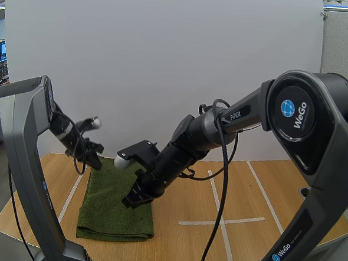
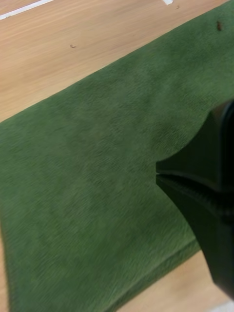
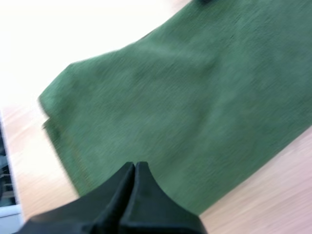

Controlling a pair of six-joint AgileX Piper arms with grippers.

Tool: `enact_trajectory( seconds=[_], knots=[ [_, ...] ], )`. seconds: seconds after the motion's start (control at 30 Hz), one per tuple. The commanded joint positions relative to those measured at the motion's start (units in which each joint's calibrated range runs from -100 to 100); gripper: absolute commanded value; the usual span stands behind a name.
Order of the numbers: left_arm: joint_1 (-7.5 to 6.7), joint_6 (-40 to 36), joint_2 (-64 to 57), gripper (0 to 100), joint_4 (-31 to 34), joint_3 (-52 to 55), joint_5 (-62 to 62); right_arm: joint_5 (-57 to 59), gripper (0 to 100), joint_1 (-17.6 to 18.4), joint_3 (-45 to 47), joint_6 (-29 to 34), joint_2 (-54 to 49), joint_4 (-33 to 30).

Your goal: Fold the towel

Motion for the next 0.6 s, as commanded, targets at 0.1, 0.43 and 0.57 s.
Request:
enact_trajectory(
  seconds=[0.1,0.43,0.57],
  knots=[
    [0.04,4.70,-0.74,0,-1.86,12.24,1.15,-12.67,0,-0.27,-12.37,1.83,8.60,-0.13],
    [0.04,8.21,-3.16,0,-2.83,21.72,-13.79,-19.38,0,-3.21,-14.04,2.05,12.28,0.24],
    [0.04,8.21,-3.16,0,-2.57,22.57,-20.69,-15.22,0,-3.21,-14.04,2.05,12.43,0.24]
  ],
)
